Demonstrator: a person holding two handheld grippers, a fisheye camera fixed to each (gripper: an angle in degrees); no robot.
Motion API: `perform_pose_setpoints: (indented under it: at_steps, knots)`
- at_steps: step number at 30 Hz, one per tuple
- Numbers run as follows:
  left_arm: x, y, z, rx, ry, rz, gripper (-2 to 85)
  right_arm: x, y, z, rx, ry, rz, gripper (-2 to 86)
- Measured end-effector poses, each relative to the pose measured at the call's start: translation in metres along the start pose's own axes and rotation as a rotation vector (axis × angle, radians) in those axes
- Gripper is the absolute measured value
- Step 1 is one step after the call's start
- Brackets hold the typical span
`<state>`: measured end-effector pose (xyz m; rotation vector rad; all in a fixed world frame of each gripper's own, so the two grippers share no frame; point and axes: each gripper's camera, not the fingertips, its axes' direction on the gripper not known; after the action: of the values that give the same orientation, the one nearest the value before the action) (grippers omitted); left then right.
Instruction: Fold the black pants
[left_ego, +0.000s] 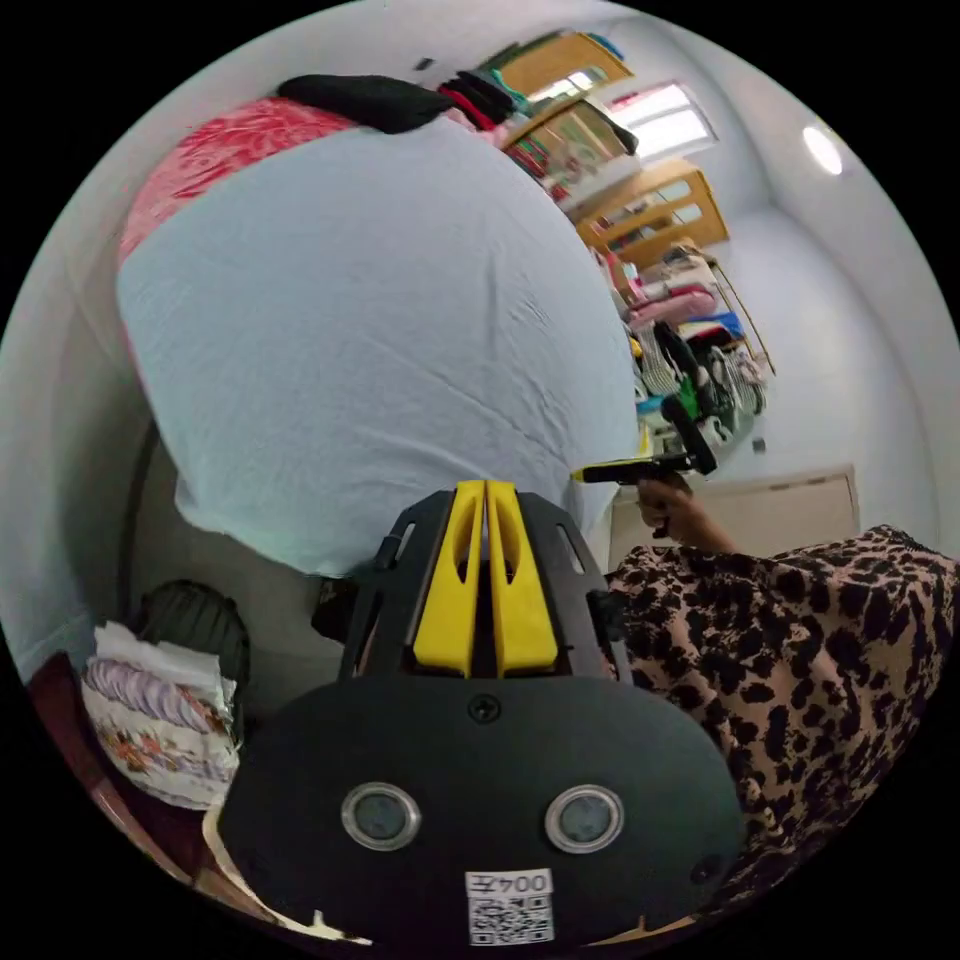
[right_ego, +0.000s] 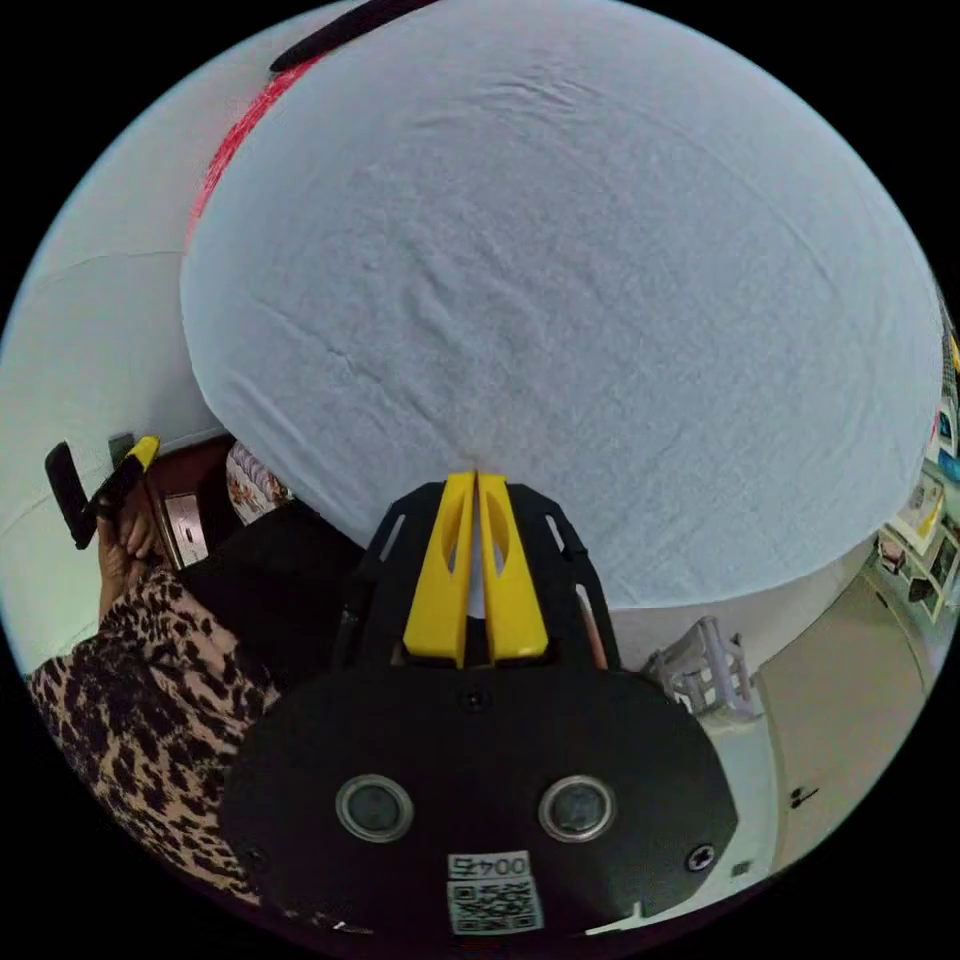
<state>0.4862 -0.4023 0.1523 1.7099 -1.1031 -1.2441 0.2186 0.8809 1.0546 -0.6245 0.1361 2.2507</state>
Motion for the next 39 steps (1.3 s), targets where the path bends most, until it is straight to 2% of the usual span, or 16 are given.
perform_pose_setpoints:
  at_steps: [5, 10, 16, 21, 24, 27, 30, 32, 35, 37, 39]
  knots:
    - [0.019, 0.007, -0.031, 0.018, -0.051, -0.046, 0.2, -0.033, -0.004, -0.044, -0.023, 0.048, -0.098, -0.8]
    - [0.042, -0.015, -0.050, 0.033, -0.043, 0.003, 0.5, -0.053, -0.011, -0.080, -0.062, 0.033, -0.071, -0.7]
    - [0.067, -0.098, -0.078, 0.019, -0.131, 0.207, 3.1, -0.090, -0.019, -0.120, -0.084, 0.097, -0.022, -0.6]
    - [0.083, -0.218, -0.111, 0.098, -0.284, 0.366, 12.0, -0.113, -0.026, -0.147, -0.105, 0.117, 0.152, -0.6]
    - [0.089, -0.294, -0.121, 0.151, -0.345, 0.406, 17.0, -0.135, -0.033, -0.160, -0.139, 0.200, 0.206, -0.6]
    - [0.096, -0.368, -0.125, 0.145, -0.368, 0.396, 18.1, -0.159, -0.042, -0.169, -0.177, 0.316, 0.296, -0.6]
    - [0.110, -0.424, -0.129, 0.167, -0.400, 0.385, 18.1, -0.190, -0.051, -0.169, -0.216, 0.511, 0.302, -0.6]
    - [0.119, -0.449, -0.125, 0.155, -0.428, 0.378, 18.0, -0.218, -0.051, -0.160, -0.229, 0.728, 0.253, -0.6]
    - [0.131, -0.477, -0.113, 0.102, -0.488, 0.371, 17.5, -0.239, -0.041, -0.154, -0.185, 0.889, 0.243, -0.7]
    - [0.132, -0.486, -0.108, 0.074, -0.524, 0.352, 16.7, -0.237, -0.034, -0.168, -0.143, 0.809, 0.286, -0.7]
    - [0.129, -0.492, -0.105, 0.043, -0.545, 0.311, 13.5, -0.223, -0.025, -0.193, -0.086, 0.609, 0.367, -0.7]
